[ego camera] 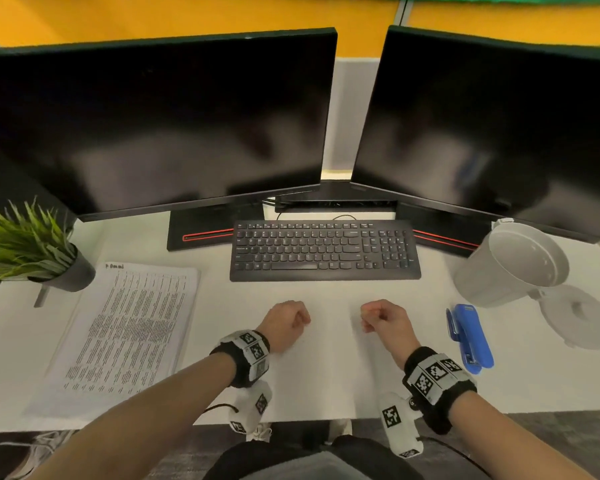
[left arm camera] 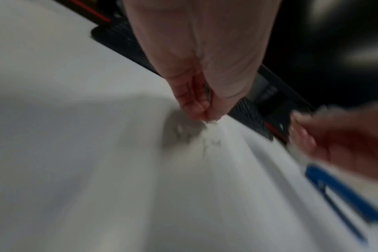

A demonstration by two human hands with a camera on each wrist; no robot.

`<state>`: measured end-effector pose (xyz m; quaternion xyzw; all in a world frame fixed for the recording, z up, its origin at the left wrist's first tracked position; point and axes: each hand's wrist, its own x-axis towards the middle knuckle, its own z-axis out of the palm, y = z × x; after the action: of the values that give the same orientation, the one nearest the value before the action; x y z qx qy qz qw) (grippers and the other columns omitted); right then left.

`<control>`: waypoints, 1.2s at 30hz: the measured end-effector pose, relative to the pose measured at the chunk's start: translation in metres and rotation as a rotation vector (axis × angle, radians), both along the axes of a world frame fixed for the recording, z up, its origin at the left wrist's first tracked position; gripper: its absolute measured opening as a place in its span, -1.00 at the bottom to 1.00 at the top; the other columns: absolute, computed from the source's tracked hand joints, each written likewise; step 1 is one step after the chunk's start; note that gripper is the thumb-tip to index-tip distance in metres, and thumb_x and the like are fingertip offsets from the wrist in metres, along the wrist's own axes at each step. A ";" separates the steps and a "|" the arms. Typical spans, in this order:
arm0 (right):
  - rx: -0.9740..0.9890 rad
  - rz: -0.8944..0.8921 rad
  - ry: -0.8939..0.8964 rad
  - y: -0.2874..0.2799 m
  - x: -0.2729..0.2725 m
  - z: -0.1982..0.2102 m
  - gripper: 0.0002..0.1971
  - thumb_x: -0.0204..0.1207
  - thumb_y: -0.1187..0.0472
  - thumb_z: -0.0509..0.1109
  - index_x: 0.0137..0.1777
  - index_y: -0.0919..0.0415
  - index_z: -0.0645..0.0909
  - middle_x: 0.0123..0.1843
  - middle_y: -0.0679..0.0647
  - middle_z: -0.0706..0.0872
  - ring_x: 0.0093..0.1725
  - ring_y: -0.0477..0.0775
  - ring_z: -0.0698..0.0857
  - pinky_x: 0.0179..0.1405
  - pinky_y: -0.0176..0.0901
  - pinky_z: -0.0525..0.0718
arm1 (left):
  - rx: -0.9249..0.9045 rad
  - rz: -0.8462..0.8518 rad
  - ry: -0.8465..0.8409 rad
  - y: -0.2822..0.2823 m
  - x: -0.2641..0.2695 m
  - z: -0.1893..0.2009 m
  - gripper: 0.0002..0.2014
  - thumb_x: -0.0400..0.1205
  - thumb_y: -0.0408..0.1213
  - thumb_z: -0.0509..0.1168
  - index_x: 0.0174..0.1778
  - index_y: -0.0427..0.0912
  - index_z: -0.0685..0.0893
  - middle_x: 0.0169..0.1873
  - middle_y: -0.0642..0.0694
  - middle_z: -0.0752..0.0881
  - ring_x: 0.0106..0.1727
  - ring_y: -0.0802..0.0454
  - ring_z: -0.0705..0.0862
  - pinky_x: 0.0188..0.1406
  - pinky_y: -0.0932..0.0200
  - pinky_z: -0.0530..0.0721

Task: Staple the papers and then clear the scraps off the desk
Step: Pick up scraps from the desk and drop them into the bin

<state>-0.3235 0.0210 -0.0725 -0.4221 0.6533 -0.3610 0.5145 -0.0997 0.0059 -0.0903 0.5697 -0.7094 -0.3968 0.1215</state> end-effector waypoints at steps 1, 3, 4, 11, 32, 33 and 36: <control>-0.011 -0.033 -0.032 0.001 -0.006 0.007 -0.79 0.52 0.54 0.24 -0.22 0.28 0.60 -0.35 0.17 0.61 -0.35 0.10 0.58 -0.26 -0.13 0.67 | 0.023 0.073 0.071 -0.005 0.000 0.004 -0.81 0.52 -0.49 0.23 -0.17 -0.14 0.69 -0.25 -0.05 0.65 -0.29 0.12 0.57 -0.18 0.33 0.56; -0.059 -0.085 -0.054 0.001 -0.020 0.024 -0.78 0.53 0.56 0.22 -0.21 0.30 0.60 -0.33 0.19 0.61 -0.35 0.11 0.57 -0.32 -0.27 0.71 | 0.063 0.178 0.192 -0.018 0.000 0.016 -0.80 0.52 -0.50 0.30 -0.24 -0.08 0.67 -0.30 0.00 0.68 -0.35 0.26 0.60 -0.32 0.54 0.55; -0.095 -0.119 -0.052 0.000 -0.030 0.035 -0.78 0.52 0.56 0.22 -0.21 0.30 0.59 -0.32 0.20 0.60 -0.35 0.12 0.57 -0.35 -0.34 0.70 | 0.078 0.201 0.250 -0.025 -0.001 0.024 -0.78 0.54 -0.51 0.31 -0.26 -0.06 0.66 -0.29 0.02 0.68 -0.34 0.27 0.63 -0.34 0.53 0.59; -0.336 -0.387 0.316 -0.044 -0.141 0.109 -0.69 0.49 0.45 0.28 -0.39 0.09 0.61 -0.37 0.12 0.69 -0.29 0.08 0.65 -0.06 0.01 0.64 | 0.092 0.211 0.449 -0.064 -0.041 0.074 -0.90 0.57 -0.42 0.34 -0.02 -0.26 0.69 -0.12 -0.19 0.72 -0.16 0.00 0.66 -0.03 0.15 0.68; -0.314 -0.415 0.955 -0.027 -0.190 0.097 -0.84 0.54 0.39 0.20 0.03 0.28 0.58 -0.06 0.33 0.74 -0.11 0.39 0.68 -0.02 0.15 0.63 | -0.021 -0.052 0.452 -0.122 -0.262 0.116 -0.87 0.52 -0.39 0.37 -0.05 -0.25 0.76 -0.24 -0.10 0.74 -0.26 0.13 0.65 -0.12 0.24 0.70; -0.350 -0.430 0.953 -0.016 -0.184 0.095 -0.85 0.52 0.41 0.20 0.01 0.29 0.57 -0.07 0.32 0.72 -0.12 0.38 0.67 -0.06 0.15 0.62 | -0.026 -0.070 0.443 -0.123 -0.274 0.118 -0.87 0.53 -0.40 0.36 -0.05 -0.25 0.76 -0.28 -0.10 0.74 -0.29 0.15 0.64 -0.14 0.29 0.67; -0.394 -0.409 0.896 0.017 -0.159 0.079 -0.84 0.43 0.51 0.23 -0.08 0.32 0.57 -0.14 0.23 0.64 -0.21 0.29 0.60 -0.21 -0.01 0.53 | -0.061 -0.096 0.400 -0.127 -0.306 0.123 -0.87 0.51 -0.43 0.33 -0.12 -0.26 0.78 -0.48 0.09 0.62 -0.34 0.15 0.62 -0.16 0.39 0.58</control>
<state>-0.4825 0.0382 0.0067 -0.4878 0.7978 -0.3541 0.0149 -0.4054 -0.1209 0.0329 0.4411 -0.7093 -0.4856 0.2581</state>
